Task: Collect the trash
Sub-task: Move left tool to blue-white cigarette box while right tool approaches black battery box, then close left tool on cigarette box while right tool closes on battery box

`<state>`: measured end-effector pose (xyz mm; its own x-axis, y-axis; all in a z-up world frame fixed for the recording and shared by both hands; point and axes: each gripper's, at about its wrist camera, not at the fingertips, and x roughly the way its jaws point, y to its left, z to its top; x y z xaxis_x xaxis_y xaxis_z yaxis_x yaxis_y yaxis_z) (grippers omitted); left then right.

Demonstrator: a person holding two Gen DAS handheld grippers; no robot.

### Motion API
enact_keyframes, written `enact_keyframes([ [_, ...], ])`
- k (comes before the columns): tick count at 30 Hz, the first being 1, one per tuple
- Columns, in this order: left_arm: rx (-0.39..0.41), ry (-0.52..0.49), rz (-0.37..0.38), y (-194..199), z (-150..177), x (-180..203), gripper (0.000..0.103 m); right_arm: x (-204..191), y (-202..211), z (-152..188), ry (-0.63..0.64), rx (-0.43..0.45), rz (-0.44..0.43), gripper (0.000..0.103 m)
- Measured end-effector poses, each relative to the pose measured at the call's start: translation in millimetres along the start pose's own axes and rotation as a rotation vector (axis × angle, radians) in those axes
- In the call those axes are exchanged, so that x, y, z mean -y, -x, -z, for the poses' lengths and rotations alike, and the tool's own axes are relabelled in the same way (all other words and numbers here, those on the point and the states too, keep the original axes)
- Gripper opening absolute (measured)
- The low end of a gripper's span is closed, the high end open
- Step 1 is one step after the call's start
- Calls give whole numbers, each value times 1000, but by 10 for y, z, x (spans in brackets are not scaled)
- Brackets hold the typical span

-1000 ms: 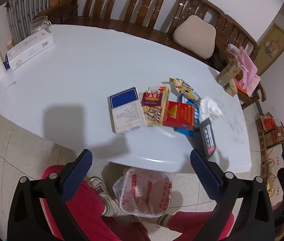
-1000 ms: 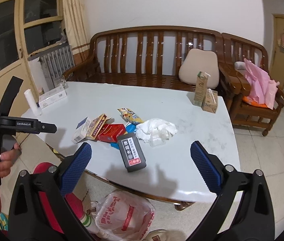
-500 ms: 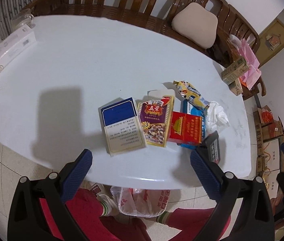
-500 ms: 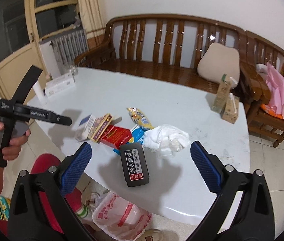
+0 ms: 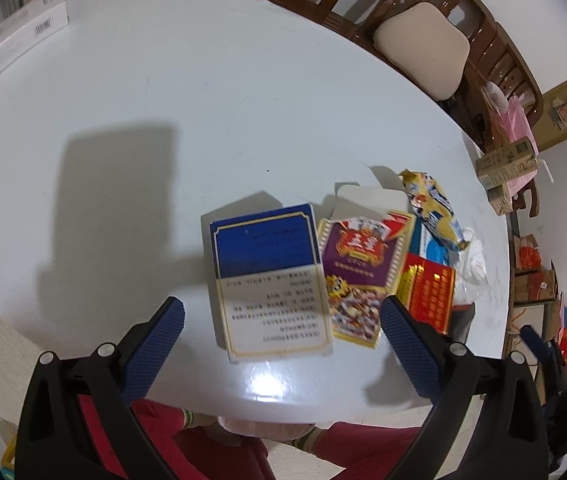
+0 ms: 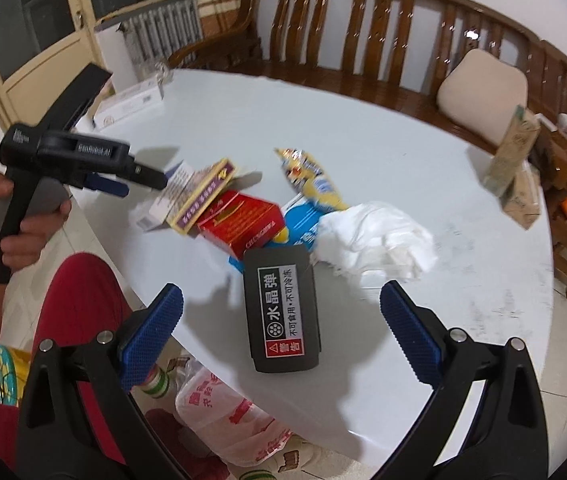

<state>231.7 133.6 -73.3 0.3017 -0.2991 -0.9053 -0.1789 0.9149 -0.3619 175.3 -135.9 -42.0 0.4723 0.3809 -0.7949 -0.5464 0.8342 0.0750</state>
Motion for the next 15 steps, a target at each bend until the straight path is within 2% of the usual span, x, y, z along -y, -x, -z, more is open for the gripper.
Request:
enact_keyframes([
  [6, -8, 10, -1, -95, -47, -31, 96, 24, -281, 29, 5, -67, -21, 97],
  [15, -19, 27, 13, -222, -77, -59, 95, 38, -532, 102, -6, -107, -40, 97],
])
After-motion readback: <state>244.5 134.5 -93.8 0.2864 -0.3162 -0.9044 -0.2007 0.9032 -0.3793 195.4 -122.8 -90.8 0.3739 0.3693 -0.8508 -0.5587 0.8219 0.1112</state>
